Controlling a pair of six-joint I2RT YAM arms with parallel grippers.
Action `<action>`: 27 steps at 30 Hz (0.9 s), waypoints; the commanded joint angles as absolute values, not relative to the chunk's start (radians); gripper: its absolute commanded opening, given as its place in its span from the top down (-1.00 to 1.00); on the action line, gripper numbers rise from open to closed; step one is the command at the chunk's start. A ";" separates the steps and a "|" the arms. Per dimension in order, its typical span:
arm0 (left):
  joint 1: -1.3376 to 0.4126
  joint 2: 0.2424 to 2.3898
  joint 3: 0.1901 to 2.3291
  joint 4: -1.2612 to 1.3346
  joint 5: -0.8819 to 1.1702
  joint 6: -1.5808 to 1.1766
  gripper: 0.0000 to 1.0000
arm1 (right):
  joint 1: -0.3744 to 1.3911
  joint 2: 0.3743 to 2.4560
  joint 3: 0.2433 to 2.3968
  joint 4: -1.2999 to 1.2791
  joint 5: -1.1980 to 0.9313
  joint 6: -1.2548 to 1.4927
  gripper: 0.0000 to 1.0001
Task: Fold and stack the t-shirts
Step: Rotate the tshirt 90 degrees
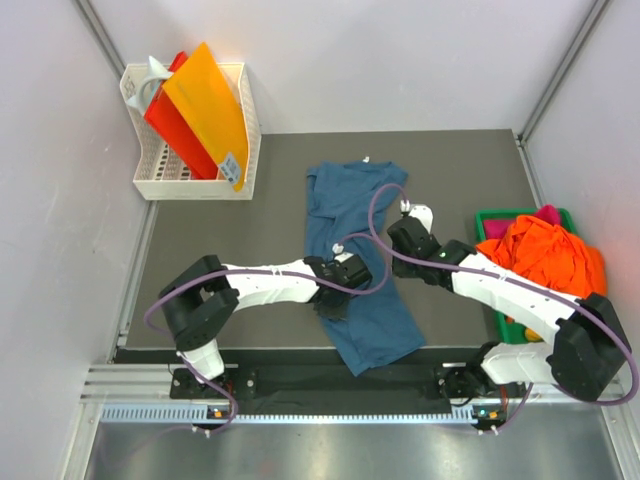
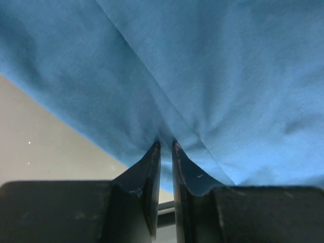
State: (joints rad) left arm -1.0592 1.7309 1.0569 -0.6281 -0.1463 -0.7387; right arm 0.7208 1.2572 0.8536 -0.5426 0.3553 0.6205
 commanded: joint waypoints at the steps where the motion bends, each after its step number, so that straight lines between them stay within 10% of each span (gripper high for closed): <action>1: -1.058 1.789 1.031 -0.663 -0.147 -0.765 0.63 | 0.703 1.249 0.893 -0.528 0.364 0.612 0.36; 27: -0.940 1.608 0.807 -0.969 -0.182 -0.900 0.67 | 0.646 1.229 0.819 -0.457 0.327 0.595 0.34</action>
State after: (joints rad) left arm -0.9573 1.5990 0.8761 -0.5373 -0.0685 -0.9409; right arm 0.6598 1.2556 0.8291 -0.4980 0.3363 0.6090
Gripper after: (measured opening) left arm 0.164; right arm 0.328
